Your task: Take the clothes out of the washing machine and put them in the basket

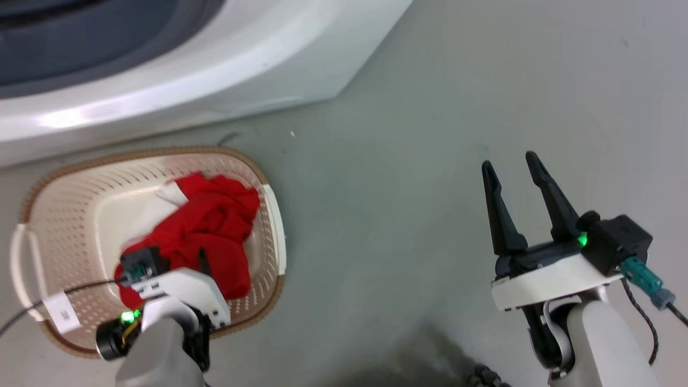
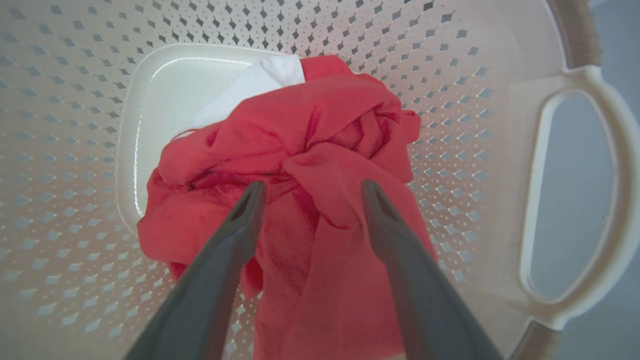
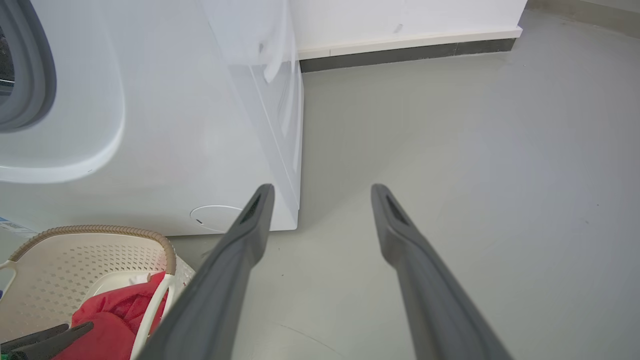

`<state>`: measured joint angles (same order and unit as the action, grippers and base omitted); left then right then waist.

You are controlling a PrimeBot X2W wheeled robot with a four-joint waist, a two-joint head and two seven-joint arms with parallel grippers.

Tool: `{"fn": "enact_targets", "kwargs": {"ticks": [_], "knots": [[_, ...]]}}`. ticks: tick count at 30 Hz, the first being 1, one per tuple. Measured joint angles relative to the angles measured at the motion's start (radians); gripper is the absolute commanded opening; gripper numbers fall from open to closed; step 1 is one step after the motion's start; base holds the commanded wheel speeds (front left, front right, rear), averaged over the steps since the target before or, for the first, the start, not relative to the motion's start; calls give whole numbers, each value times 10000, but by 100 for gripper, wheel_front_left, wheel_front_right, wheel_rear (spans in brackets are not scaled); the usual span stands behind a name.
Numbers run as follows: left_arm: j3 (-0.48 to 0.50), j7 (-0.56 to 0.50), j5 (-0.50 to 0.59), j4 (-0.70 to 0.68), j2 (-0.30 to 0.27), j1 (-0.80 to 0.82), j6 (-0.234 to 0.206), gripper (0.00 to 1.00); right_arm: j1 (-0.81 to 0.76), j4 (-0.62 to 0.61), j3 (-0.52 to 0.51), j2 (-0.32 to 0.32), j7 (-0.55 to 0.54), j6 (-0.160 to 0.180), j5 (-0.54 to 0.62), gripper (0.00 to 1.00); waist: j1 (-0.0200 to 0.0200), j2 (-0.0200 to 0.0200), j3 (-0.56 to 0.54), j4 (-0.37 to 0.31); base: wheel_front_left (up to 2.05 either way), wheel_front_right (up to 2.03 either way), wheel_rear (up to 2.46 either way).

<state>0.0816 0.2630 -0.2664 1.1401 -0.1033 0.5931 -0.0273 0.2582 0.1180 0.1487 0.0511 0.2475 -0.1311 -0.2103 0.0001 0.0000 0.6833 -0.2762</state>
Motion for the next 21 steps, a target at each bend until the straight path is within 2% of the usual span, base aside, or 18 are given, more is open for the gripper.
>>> {"fn": "enact_targets", "kwargs": {"ticks": [9, 21], "knots": [[-115, 0, 109, -575, 376, -1421, 274, 100, -876, 19, -462, -4, -389, 0, 510, 100, -2, 0, -2010, 489, 0, 0, 0], [-805, 0, 263, -2732, 514, -3019, 272, 100, -2107, -619, -917, -2, -1047, 0, 754, 100, -4, 0, -4511, 1330, 0, 0, 0]]}}
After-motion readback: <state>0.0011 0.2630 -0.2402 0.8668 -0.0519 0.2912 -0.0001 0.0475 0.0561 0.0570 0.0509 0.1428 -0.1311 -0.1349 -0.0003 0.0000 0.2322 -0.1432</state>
